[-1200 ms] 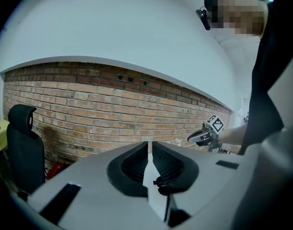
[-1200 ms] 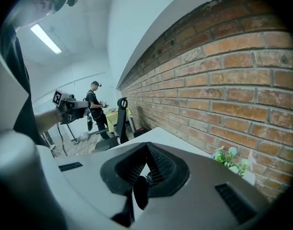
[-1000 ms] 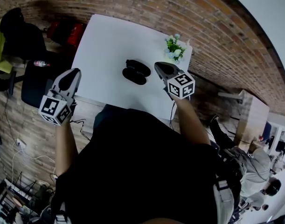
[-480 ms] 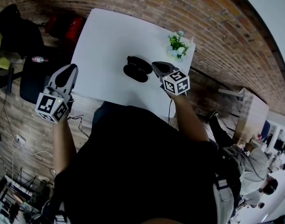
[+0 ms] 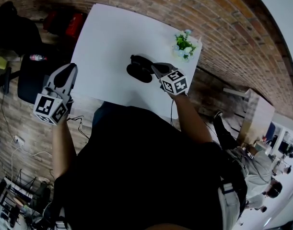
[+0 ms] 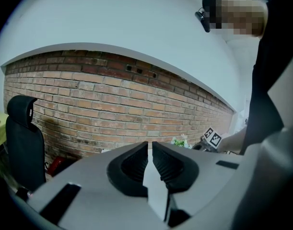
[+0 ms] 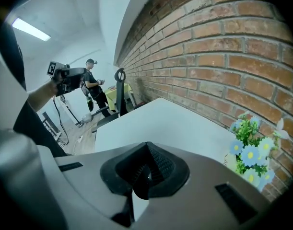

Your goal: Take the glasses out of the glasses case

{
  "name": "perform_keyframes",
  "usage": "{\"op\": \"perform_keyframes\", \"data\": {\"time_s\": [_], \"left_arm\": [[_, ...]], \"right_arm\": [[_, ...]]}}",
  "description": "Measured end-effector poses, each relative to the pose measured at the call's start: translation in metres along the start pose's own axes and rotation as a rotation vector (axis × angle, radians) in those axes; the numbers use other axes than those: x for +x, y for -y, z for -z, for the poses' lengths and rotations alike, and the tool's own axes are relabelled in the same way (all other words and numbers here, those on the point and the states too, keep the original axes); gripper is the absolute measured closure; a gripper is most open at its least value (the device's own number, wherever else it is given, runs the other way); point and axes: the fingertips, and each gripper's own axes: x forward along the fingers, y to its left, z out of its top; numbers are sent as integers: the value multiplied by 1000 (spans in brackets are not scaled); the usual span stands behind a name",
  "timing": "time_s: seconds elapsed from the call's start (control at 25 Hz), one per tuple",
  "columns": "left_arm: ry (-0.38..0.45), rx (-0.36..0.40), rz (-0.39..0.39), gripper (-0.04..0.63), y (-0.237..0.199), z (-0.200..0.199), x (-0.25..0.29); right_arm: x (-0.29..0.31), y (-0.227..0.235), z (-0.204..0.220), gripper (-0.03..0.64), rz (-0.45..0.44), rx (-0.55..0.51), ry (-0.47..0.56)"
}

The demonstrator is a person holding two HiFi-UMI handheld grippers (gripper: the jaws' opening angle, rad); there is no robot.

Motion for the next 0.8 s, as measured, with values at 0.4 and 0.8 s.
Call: {"op": "perform_keyframes", "data": {"time_s": [0.4,0.8], "left_arm": [[-21,-8,12,560,-13,6,9],[-32,-24,14,560,-26,10,16]], "right_arm": [[30,0,23,601,-2,-36,-101],[59,4,46,585,5,-83,-195]]}}
